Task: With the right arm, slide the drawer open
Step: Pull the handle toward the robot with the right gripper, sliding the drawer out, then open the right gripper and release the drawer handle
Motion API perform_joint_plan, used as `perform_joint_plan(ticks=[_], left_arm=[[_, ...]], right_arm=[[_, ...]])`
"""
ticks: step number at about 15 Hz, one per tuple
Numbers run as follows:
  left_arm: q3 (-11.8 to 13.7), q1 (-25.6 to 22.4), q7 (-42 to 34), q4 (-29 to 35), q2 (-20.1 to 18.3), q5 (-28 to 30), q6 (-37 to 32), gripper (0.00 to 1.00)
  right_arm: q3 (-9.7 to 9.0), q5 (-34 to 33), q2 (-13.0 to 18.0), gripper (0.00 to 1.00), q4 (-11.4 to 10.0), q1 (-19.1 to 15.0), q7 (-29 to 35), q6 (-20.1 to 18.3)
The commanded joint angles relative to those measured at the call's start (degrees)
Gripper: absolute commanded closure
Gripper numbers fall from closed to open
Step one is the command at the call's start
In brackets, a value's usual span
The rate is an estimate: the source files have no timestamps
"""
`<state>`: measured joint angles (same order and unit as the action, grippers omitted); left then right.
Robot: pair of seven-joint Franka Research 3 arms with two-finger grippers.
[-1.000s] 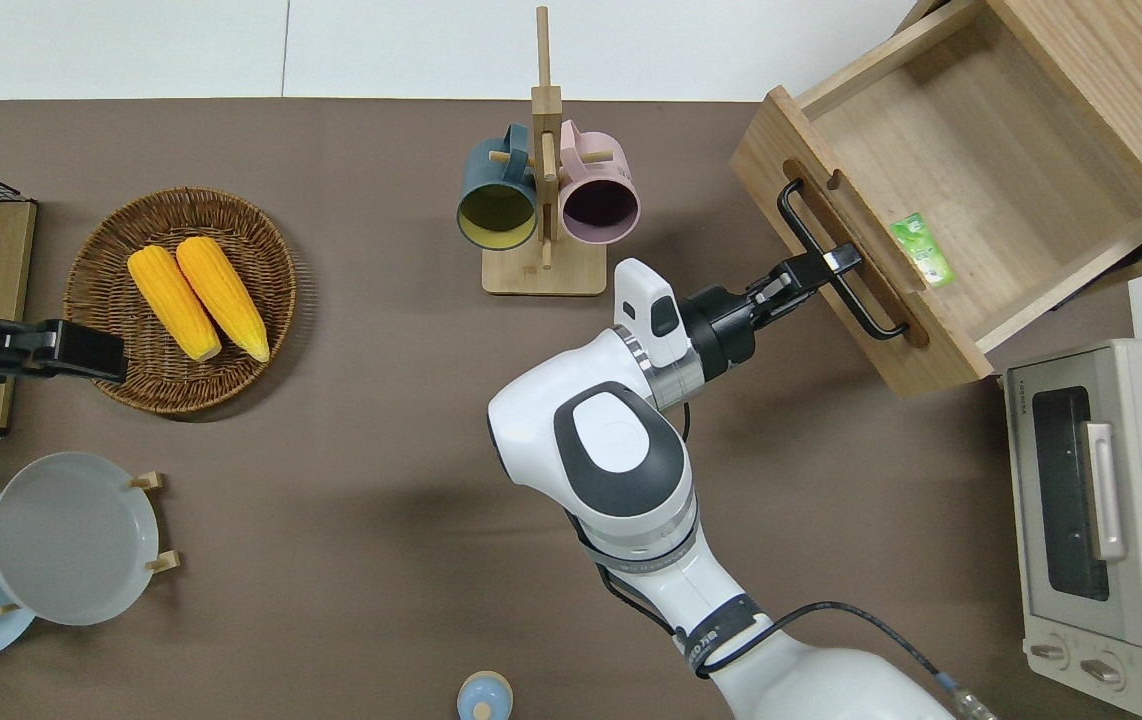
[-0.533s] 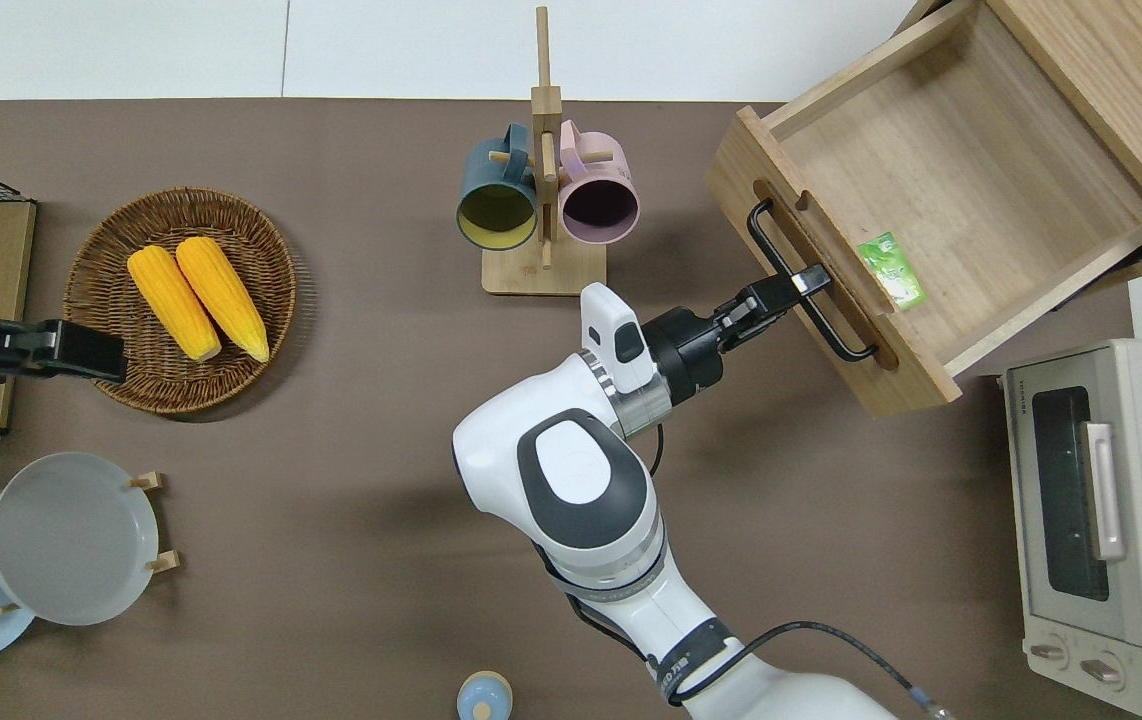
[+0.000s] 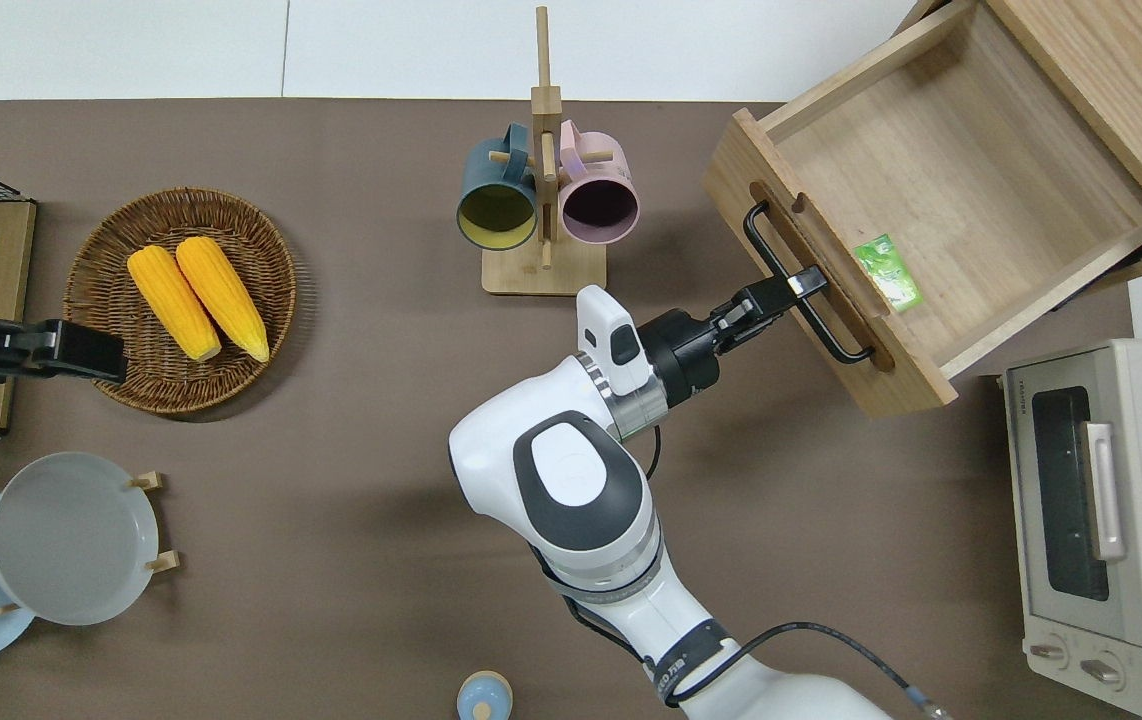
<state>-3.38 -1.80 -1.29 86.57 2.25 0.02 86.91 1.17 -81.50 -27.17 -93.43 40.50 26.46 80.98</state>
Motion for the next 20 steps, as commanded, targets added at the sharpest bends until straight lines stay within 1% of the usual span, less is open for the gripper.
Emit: perform_joint_plan(ticks=[1,6,9,10,12,14,16,18,19,20], left_arm=[[-0.4,-0.31,-0.56,-1.4,0.65,-0.98,-1.13,0.01],[-0.4,-0.31,-0.56,-1.49,0.65,-0.98,-1.13,0.01],[-0.4,-0.31,-0.47,-1.4,0.65,-0.98,-1.13,0.01],[-0.4,-0.31,-0.56,-1.4,0.65,-0.98,-1.13,0.01],[-0.4,-0.31,-0.56,-1.4,0.65,-0.98,-1.13,0.01],[-0.4,-0.31,-0.56,-1.49,0.65,-0.98,-1.13,0.01],[-0.4,-0.31,-0.56,-1.4,0.65,-0.98,-1.13,0.01],[-0.4,-0.31,-0.56,-1.49,0.65,-0.98,-1.13,0.01],[-0.4,-0.31,-0.56,-1.4,0.74,-0.98,-1.13,0.01],[-0.4,-0.31,-0.56,-1.49,0.65,-0.98,-1.13,0.01]], right_arm=[[0.23,-0.85,-1.05,0.013,2.9,0.54,-1.68,-1.35],[0.23,-0.68,-1.13,0.013,3.26,0.54,-0.98,-1.35],[0.15,0.11,-1.48,0.013,3.43,0.63,1.83,-1.35],[0.15,0.81,-1.57,0.013,3.96,0.72,2.45,-1.35],[0.23,2.04,-1.75,0.013,4.57,2.03,3.24,-1.44],[0.23,2.22,-1.92,0.013,5.01,2.65,3.94,-1.79],[0.23,3.71,-2.1,0.013,6.07,3.53,3.95,-1.88],[0.15,5.11,-2.01,0.013,7.21,3.62,3.86,-2.05],[0.23,8.52,-2.01,0.013,9.47,3.62,3.42,-2.14],[0.23,10.38,-1.93,0.013,10.72,3.62,3.07,-2.14]])
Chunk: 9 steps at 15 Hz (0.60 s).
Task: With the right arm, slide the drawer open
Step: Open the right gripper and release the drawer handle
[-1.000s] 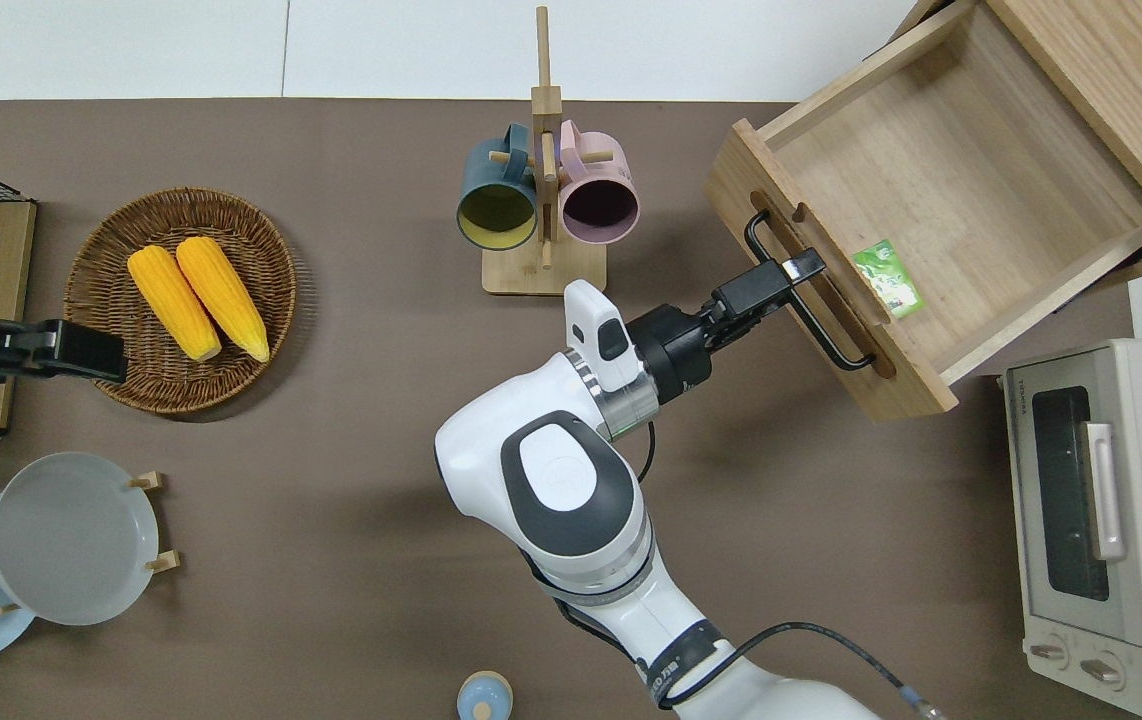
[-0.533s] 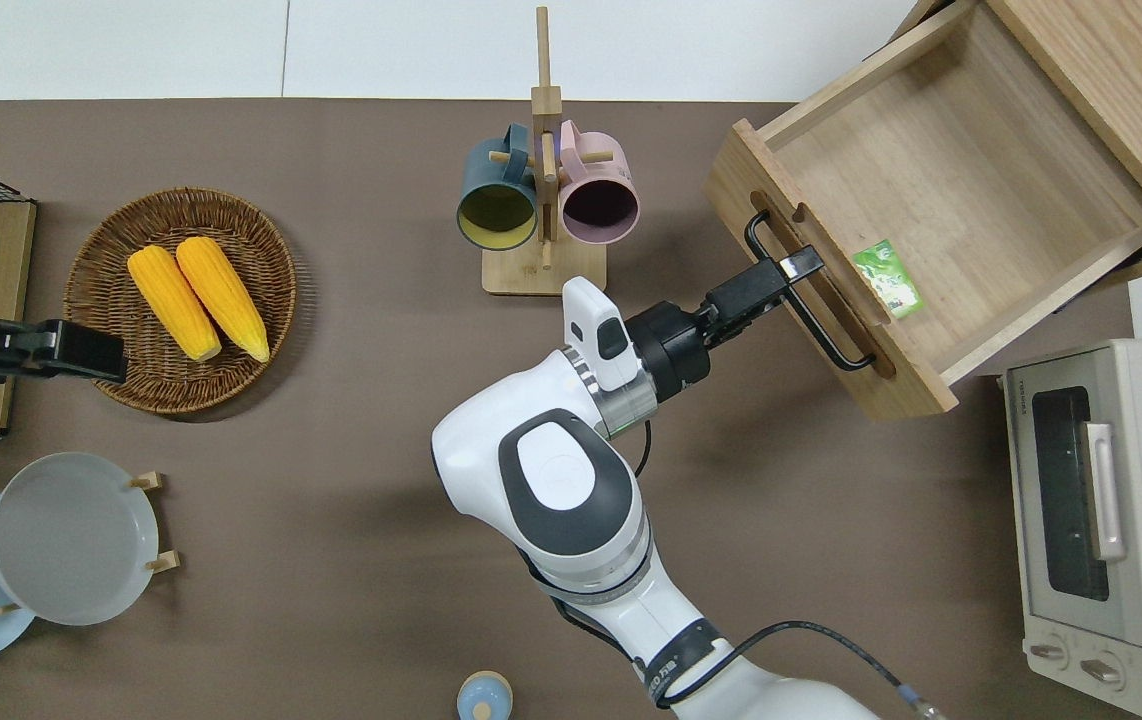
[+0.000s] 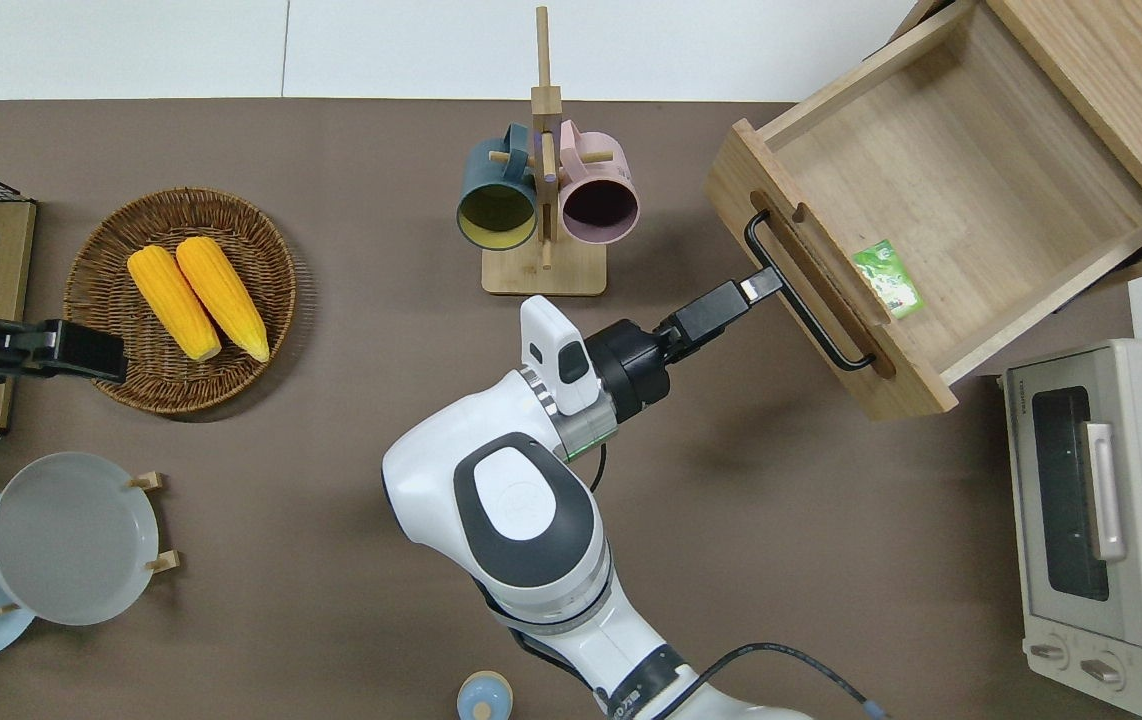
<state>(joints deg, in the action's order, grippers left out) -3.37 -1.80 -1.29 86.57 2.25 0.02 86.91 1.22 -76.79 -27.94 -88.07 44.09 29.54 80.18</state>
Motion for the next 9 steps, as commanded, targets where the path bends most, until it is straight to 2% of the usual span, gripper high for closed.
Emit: perform_joint_plan(ticks=[1,3,6,9], left_arm=[[-0.4,-0.31,-0.56,-1.49,0.65,-0.98,-1.13,0.01],[-0.4,-0.31,-0.56,-1.4,0.65,-0.98,-1.13,0.01],[-0.4,-0.31,-0.56,-1.4,0.65,-0.98,-1.13,0.01],[-0.4,-0.31,-0.56,-1.4,0.65,-0.98,-1.13,0.01]], right_arm=[[0.18,7.08,-1.07,0.013,6.5,-0.06,-0.18,-1.34],[0.53,10.59,-0.63,0.013,8.87,-0.15,-0.27,-1.43],[0.8,18.32,0.51,0.013,13.53,-1.11,-0.53,-1.69],[0.8,24.12,2.96,0.013,14.24,-3.3,-0.53,-1.43]])
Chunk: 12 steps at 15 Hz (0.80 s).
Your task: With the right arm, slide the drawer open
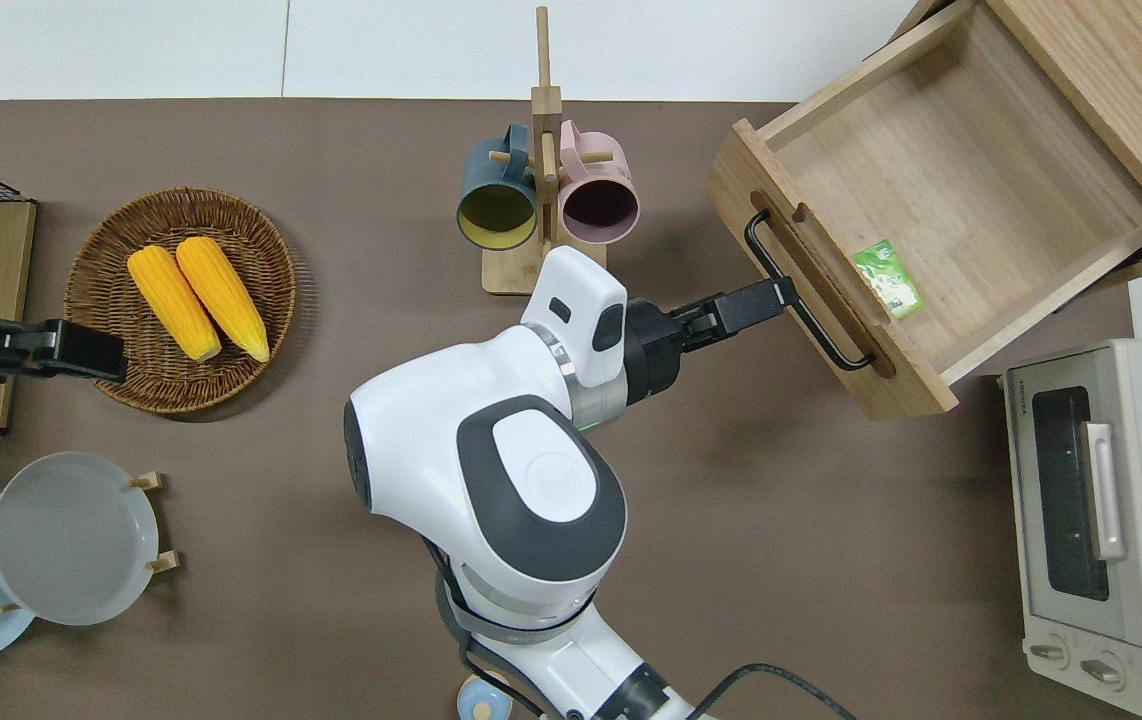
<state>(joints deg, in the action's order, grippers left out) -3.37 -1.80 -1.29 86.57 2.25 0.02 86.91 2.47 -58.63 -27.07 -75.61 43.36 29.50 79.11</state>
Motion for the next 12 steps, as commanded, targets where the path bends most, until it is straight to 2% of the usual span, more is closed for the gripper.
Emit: perform_joint_plan(ticks=[1,5,12], left_arm=[[-0.4,-0.31,-0.56,-1.4,0.65,-0.98,-1.13,0.01],[-0.4,-0.31,-0.56,-1.4,0.65,-0.98,-1.13,0.01],[-0.4,-0.31,-0.56,-1.4,0.65,-0.98,-1.13,0.01]], right_arm=[[-0.53,8.51,3.07,0.013,1.78,-3.53,-0.5,-0.1],[-0.88,19.06,8.07,0.013,1.78,-9.41,-0.84,0.17],[-1.23,31.71,14.14,0.013,1.69,-18.99,-4.45,1.05]])
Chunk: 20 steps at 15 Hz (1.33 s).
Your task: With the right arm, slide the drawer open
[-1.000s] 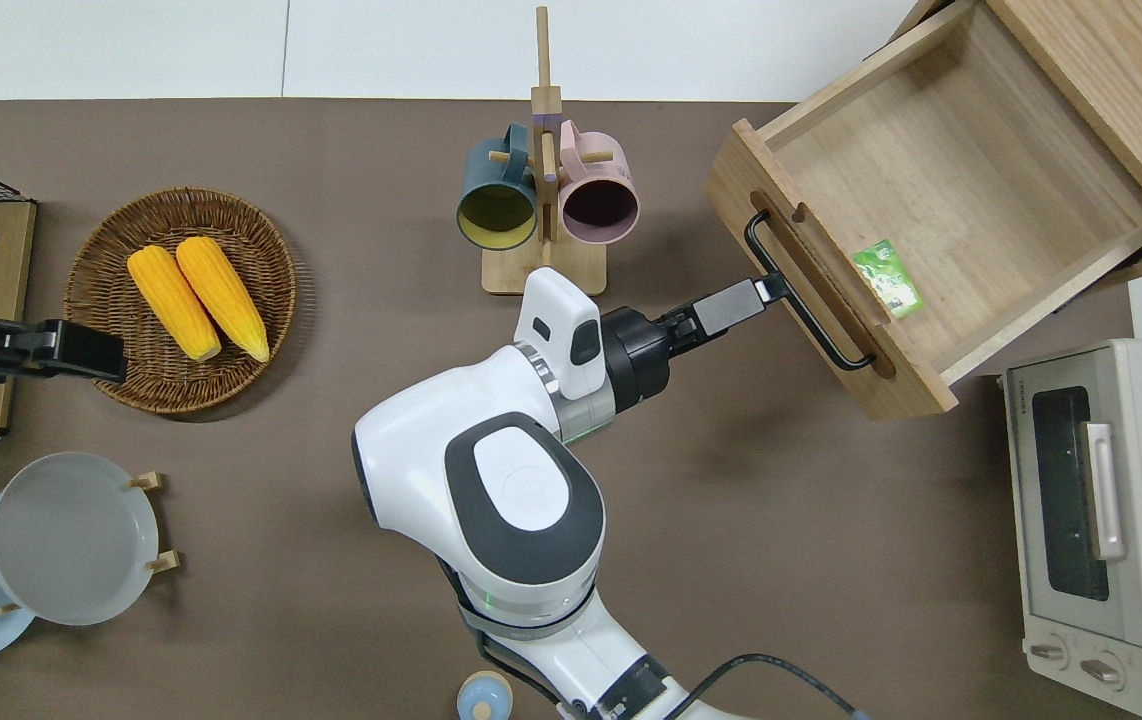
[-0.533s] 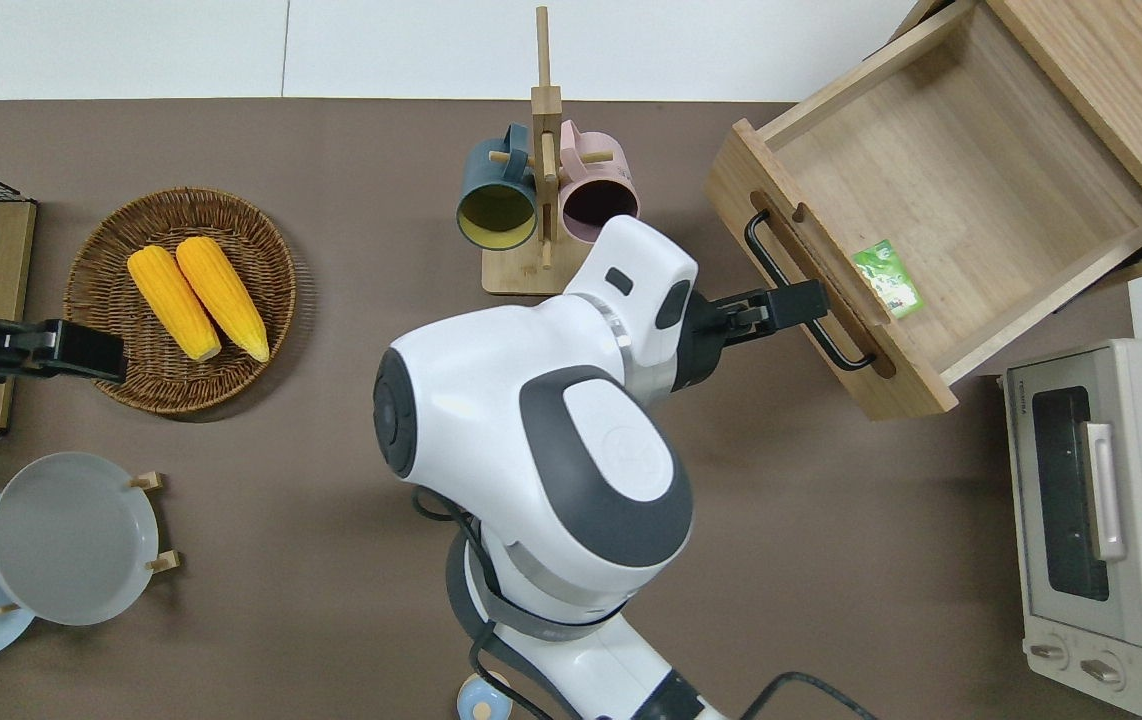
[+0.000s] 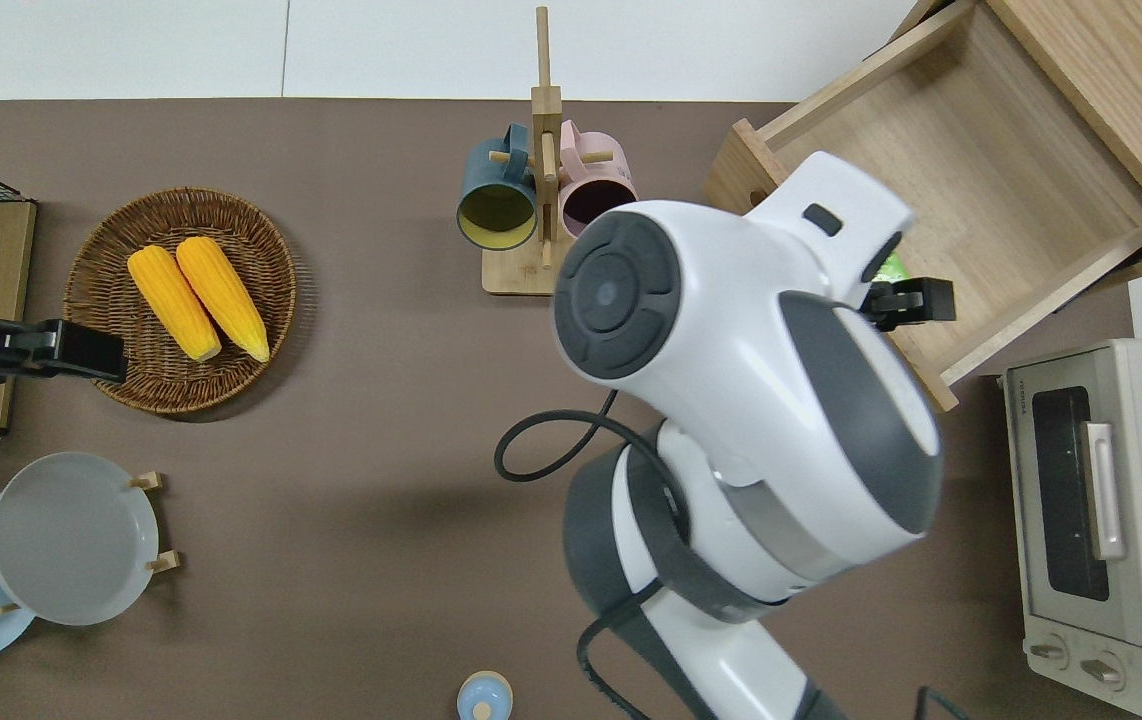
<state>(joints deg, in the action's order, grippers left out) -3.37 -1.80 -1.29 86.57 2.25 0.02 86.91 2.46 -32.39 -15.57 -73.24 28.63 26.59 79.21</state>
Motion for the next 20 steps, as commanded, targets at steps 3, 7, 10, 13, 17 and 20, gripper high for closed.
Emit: perform_joint_plan(ticks=[3,7,10,13,17,20], left_arm=[[-0.4,-0.31,-0.56,-1.4,0.74,-0.98,-1.13,0.01],[-0.4,-0.31,-0.56,-1.49,0.65,-0.98,-1.13,0.01],[-0.4,-0.31,-0.56,-1.49,0.65,-0.98,-1.13,0.01],[-0.4,-0.31,-0.56,-1.4,0.74,-0.98,-1.13,0.01],[-0.4,-0.31,-0.56,-1.49,0.65,-0.98,-1.13,0.01],[-0.4,-0.31,-0.56,-1.4,0.65,-0.98,-1.13,0.01]], right_arm=[[-1.84,12.85,5.27,0.013,-0.67,-10.76,-3.73,0.95],[-4.92,22.96,7.92,0.013,-1.46,-22.11,-8.39,2.96],[-4.75,27.27,8.36,0.013,-3.04,-25.28,-10.15,3.76],[-4.48,31.15,10.29,0.013,-7.69,-28.62,-13.65,7.09],[-4.13,35.81,10.29,0.011,-9.37,-31.35,-17.62,9.12],[-4.04,34.58,9.59,0.013,-9.37,-31.35,-17.27,9.12]])
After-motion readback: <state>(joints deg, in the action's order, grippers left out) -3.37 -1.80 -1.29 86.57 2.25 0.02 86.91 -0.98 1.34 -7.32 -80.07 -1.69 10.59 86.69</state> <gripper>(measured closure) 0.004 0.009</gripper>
